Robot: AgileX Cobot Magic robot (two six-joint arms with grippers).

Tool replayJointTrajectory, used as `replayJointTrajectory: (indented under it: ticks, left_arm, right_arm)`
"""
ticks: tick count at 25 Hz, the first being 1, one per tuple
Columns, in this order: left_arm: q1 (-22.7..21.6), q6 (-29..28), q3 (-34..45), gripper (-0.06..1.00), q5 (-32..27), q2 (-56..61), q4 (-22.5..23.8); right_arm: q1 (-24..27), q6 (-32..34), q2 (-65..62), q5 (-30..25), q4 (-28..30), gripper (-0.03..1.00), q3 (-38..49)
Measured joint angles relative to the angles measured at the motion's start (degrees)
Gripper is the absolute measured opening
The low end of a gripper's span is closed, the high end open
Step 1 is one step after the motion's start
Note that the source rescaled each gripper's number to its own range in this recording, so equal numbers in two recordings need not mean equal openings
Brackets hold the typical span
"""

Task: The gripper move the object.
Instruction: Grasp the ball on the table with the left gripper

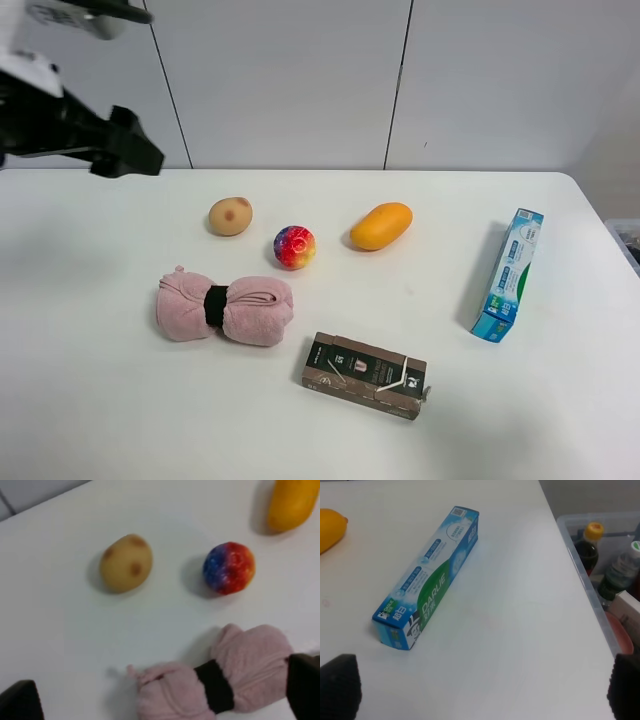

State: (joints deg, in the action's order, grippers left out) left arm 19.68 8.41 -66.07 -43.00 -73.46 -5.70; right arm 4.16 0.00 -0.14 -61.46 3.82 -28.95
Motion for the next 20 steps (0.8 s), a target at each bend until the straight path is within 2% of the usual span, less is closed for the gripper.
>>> replayJointTrajectory:
  ticks: [3,10,14,20]
  left_arm:
    - [4.50,-0.04,-3.78,0.98,0.83,-5.83,0.00]
    - [10.70,0.81,-9.45,0.98,2.80,-18.41,0.00]
    - [12.29,1.72,-9.99,0.98,5.59,-24.01,0.00]
    - [12.42,5.10,-9.99,0.98,10.95,-30.99,0.00]
  right_arm:
    - [0.00,0.00,0.00,0.00,0.00,1.00,0.00]
    - [0.00,0.00,0.00,0.00,0.00,1.00,0.00]
    - [0.00,0.00,0.00,0.00,0.00,1.00,0.00]
    - [0.00,0.00,0.00,0.00,0.00,1.00,0.00]
